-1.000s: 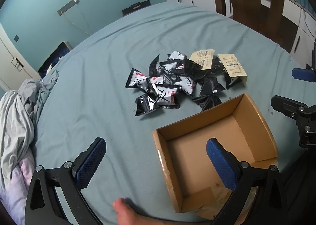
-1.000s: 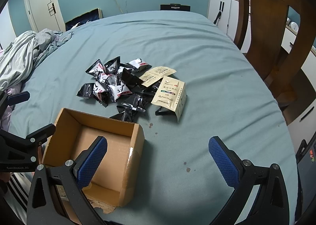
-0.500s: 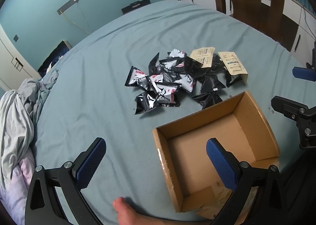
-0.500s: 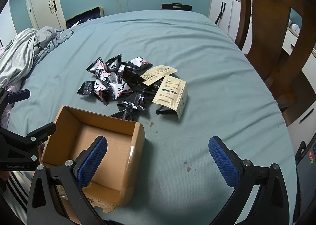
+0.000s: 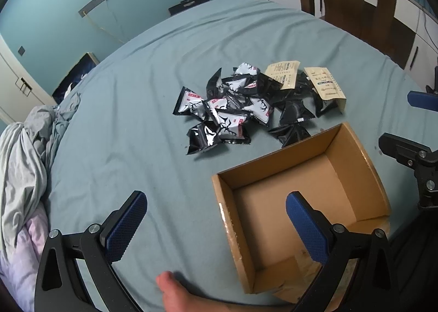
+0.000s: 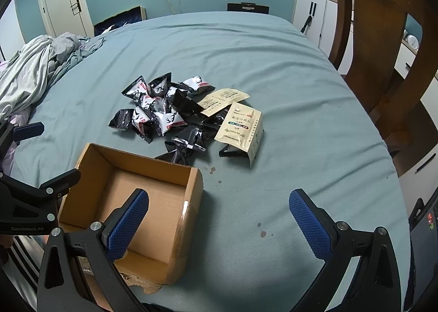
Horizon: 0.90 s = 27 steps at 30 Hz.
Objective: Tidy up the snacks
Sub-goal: 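Grasp a beige sachet with the right tool while the left tool grasps a black snack packet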
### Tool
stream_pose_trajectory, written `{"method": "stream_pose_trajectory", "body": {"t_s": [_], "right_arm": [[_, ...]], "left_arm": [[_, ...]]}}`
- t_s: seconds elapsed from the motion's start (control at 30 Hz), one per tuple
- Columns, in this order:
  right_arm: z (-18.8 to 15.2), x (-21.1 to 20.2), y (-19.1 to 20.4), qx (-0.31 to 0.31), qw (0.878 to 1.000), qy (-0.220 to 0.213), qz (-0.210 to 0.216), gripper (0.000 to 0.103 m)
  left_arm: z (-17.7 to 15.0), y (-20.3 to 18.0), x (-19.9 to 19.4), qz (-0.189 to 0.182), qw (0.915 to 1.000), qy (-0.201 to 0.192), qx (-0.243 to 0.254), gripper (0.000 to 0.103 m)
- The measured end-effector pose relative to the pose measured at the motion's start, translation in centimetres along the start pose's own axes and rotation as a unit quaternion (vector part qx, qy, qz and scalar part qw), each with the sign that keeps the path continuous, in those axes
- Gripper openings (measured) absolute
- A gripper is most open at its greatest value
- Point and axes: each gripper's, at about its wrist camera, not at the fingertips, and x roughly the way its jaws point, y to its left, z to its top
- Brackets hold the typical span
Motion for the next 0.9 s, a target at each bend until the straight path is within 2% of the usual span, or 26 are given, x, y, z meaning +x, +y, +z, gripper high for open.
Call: {"method": "stream_pose_trajectory", "body": {"t_s": [0.23,0.47,0.63,0.9], "right_arm": [[0.9,0.5,-0.9,0.019,1.000,0.008,0.019,0.103],[3.3,2.5,-3.1,0.039,0.999,0.021,0.019,0.103],[5.4,5.6,-5.1,0.093,0.993,0.051,0.061,0.103],[8.2,11.4,-5.9,0.105,0.989,0.086,0.062,0.103]], "left_arm": [[0.4,0.8,0.5,-0.013,0.9997,0.012,-0.017,0.103],[1.2,1.8,1.3,-0.007,0.9991,0.018,-0.037,0.103],[1.5,2.4,1.6,-0.008,0.9986,0.019,-0.050,0.103],[1.9,3.3,2.8,-0.010,0.9974,0.031,-0.065,0.103]]}}
